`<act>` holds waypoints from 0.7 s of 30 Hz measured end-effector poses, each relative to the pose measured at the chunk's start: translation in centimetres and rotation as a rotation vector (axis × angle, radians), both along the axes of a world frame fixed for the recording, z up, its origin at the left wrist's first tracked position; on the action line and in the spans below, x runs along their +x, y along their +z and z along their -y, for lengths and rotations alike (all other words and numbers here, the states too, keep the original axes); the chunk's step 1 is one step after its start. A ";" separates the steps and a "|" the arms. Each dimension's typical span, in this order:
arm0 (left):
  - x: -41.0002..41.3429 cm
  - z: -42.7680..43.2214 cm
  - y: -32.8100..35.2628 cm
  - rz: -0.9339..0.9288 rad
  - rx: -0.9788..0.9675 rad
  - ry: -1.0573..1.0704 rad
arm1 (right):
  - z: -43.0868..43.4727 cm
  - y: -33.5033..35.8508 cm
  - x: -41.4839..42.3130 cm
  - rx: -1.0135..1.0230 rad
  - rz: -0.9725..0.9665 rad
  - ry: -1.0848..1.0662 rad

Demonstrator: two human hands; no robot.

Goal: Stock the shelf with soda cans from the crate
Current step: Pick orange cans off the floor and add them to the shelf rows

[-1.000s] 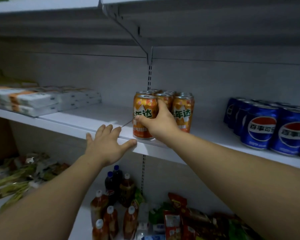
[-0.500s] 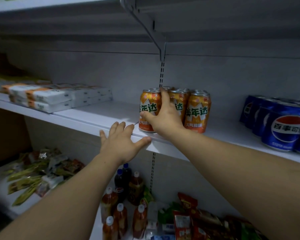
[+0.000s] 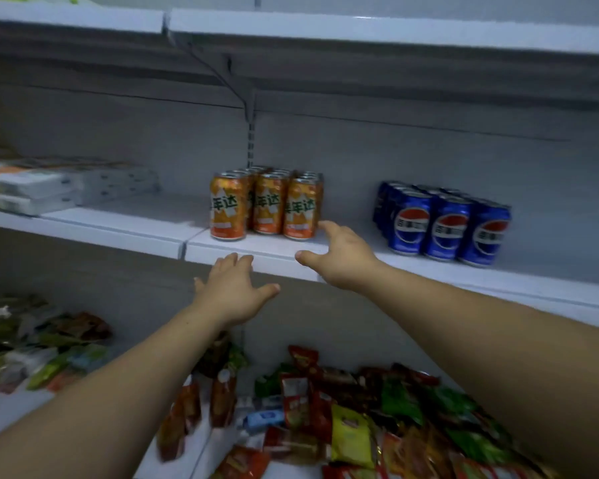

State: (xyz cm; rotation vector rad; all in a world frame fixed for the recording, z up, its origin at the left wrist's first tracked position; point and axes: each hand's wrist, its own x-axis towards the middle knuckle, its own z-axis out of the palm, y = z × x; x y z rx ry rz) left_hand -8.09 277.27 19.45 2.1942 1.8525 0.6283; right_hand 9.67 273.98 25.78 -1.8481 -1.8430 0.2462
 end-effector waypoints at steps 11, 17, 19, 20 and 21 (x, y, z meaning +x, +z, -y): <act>23.5 16.3 -7.1 -0.137 -0.265 -0.662 | 22.0 -9.0 21.5 -0.280 -0.009 -0.421; 34.9 24.9 -14.6 -0.340 -0.373 -0.996 | 34.2 -18.0 33.2 -0.484 -0.103 -0.700; 37.7 26.8 -17.3 -0.406 -0.408 -1.068 | 37.0 -21.1 35.9 -0.569 -0.154 -0.765; 39.1 27.3 -18.9 -0.432 -0.437 -1.077 | 38.1 -22.6 37.1 -0.608 -0.180 -0.798; 40.4 27.6 -20.7 -0.469 -0.466 -1.080 | 38.9 -24.3 38.1 -0.639 -0.196 -0.822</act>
